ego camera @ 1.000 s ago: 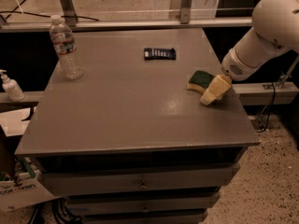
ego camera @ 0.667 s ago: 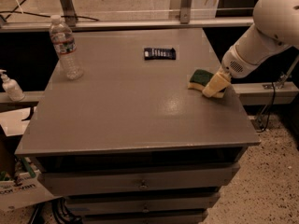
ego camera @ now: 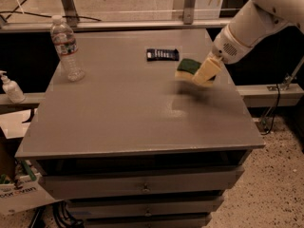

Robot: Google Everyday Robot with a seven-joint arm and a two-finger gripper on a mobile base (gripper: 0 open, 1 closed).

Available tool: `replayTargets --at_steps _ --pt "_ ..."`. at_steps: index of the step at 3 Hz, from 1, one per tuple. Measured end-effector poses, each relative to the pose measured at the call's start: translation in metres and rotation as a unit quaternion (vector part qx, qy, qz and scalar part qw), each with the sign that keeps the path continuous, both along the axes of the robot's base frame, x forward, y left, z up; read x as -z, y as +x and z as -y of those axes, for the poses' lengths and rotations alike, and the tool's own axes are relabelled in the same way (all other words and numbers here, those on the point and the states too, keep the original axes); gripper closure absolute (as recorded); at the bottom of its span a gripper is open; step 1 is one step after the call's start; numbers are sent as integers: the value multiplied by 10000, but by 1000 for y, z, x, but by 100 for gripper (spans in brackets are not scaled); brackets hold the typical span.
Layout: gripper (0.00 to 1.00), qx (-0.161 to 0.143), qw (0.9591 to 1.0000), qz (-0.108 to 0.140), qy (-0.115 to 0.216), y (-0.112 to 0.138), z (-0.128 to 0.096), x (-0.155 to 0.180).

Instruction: Move sponge near water bottle

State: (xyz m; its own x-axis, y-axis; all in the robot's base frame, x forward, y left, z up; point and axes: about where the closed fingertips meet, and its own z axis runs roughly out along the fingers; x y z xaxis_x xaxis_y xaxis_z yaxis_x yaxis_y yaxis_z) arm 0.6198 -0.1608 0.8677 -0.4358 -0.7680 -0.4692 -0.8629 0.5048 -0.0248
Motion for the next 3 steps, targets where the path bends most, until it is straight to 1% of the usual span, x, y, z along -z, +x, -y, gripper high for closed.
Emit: replayTargets --at_steps 1,2,3 --pt "100 -844 9962 189 72 -17 -71 -22" --pt "100 -1653 9856 322 -159 -38 -141 -12" --pt "100 -2017 9779 400 -367 -35 -190 6"
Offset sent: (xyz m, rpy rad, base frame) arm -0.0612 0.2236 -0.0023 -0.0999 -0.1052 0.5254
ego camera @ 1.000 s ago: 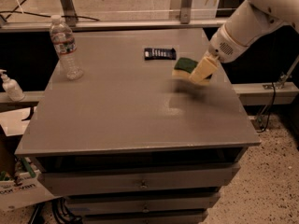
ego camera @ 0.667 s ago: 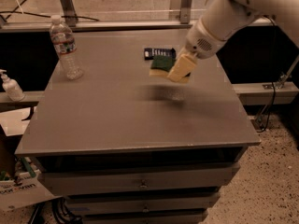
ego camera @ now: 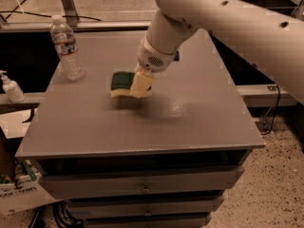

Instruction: Move sponge near water bottle

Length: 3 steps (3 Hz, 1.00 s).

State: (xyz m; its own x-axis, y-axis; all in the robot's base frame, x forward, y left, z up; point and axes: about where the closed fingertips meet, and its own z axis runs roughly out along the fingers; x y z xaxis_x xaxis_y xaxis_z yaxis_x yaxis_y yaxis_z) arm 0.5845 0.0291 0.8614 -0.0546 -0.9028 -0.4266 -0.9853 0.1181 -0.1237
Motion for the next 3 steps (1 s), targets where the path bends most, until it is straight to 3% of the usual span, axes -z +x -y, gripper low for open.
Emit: replayTargets --at_steps 2,3 --pt "100 -169 9996 204 -10 32 -76 3" --pt "100 -149 9995 271 -44 51 -101 5"
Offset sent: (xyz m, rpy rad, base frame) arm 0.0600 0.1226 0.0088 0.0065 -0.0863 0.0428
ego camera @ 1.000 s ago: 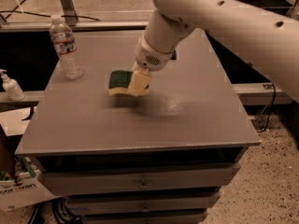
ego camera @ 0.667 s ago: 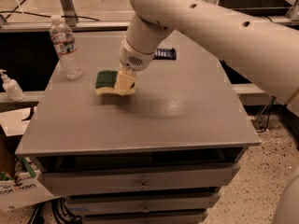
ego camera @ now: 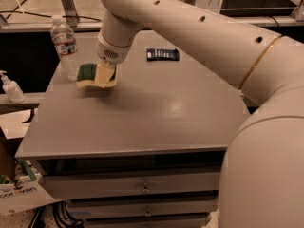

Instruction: Move sponge near water bottle

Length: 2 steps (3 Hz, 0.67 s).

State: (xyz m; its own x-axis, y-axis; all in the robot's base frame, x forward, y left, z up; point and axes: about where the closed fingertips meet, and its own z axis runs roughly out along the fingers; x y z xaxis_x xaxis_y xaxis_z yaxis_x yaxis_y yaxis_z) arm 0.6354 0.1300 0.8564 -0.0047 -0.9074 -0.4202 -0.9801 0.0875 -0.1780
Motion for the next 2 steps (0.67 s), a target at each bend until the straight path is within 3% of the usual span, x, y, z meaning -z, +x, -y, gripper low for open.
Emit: replayTargets --at_steps 1,2 --pt "100 50 10000 57 -65 17 -16 7" --pt "100 139 9996 184 -170 35 -16 7"
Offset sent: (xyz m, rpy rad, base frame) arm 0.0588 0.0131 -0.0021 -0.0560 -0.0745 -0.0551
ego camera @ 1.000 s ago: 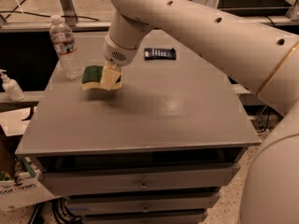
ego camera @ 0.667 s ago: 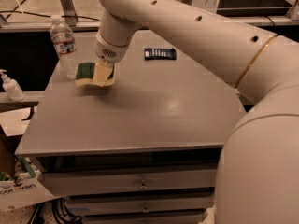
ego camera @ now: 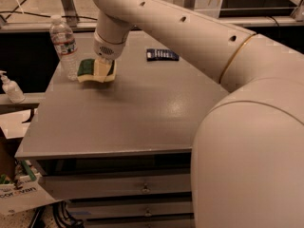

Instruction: Move sponge near water bottle

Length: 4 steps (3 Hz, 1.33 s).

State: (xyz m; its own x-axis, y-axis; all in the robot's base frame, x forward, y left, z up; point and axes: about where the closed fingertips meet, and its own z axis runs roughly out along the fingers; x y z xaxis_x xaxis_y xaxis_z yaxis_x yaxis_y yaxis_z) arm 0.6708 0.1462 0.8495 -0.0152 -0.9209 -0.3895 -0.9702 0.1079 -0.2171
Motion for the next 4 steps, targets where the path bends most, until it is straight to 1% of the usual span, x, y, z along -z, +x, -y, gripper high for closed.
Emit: replayTargets --at_steps 1,2,4 --pt "82 64 9999 40 -132 12 7 3" --pt "59 57 9997 18 -236 15 11 11" --pt "13 -2 9992 -51 -392 13 14 23"
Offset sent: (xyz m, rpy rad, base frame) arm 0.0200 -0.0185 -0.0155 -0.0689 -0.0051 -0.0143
